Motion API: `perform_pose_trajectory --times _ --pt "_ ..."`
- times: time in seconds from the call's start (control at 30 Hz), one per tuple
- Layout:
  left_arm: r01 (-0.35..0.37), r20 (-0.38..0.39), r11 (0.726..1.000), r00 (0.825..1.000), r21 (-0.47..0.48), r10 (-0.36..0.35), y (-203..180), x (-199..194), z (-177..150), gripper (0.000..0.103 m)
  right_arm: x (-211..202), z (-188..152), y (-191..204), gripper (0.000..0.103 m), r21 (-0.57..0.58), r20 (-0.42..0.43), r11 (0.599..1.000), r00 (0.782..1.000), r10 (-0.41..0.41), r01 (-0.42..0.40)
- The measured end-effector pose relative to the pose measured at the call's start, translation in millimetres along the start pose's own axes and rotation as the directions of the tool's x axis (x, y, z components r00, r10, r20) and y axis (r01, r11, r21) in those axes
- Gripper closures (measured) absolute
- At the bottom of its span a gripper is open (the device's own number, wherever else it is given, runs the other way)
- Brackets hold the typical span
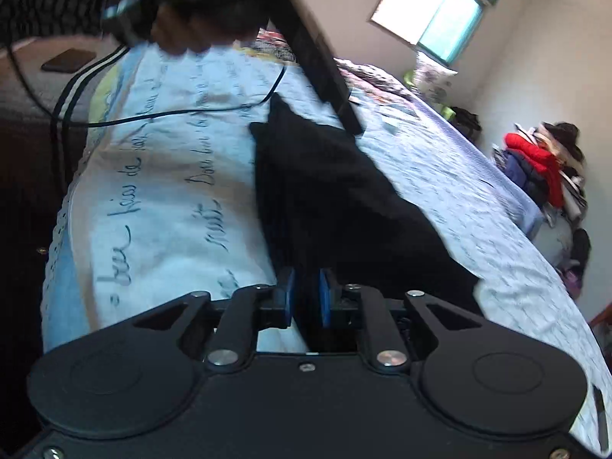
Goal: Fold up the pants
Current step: 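Lift the waistband with both grippers and carry it over the pant legs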
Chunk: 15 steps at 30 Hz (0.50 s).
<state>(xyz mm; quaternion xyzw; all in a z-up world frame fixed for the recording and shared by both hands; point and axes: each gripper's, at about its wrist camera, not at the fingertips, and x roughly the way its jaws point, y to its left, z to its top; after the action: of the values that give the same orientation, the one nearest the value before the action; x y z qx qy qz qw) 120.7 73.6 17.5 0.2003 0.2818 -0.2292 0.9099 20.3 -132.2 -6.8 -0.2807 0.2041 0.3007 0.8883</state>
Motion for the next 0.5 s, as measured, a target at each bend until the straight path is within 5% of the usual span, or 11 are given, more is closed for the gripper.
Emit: perform_pose_trajectory --times 0.13,0.23,0.37,0.43,0.5 --pt "0.133 -0.127 0.987 0.984 0.092 -0.121 -49 44 -11 0.041 -23 -26 -54 0.092 0.135 -0.110 0.984 0.989 -0.102 0.117" --pt "0.240 -0.127 0.965 0.966 0.108 -0.226 -75 42 -15 0.045 -33 -51 -81 0.090 0.162 -0.285 0.984 0.958 -0.030 0.079" --pt "0.346 -0.048 0.931 0.938 0.115 -0.343 -103 36 2 0.043 -53 -59 -118 0.084 0.205 -0.263 0.979 0.964 0.043 0.012" --pt "0.403 -0.064 0.909 0.915 0.105 -0.398 -116 47 11 0.044 -46 -65 -135 0.061 0.175 -0.236 0.983 0.967 0.098 -0.057" --pt "0.423 -0.092 0.897 0.905 0.124 -0.414 -131 57 15 0.044 -32 -67 -143 0.057 0.102 -0.243 0.986 0.958 0.152 -0.130"
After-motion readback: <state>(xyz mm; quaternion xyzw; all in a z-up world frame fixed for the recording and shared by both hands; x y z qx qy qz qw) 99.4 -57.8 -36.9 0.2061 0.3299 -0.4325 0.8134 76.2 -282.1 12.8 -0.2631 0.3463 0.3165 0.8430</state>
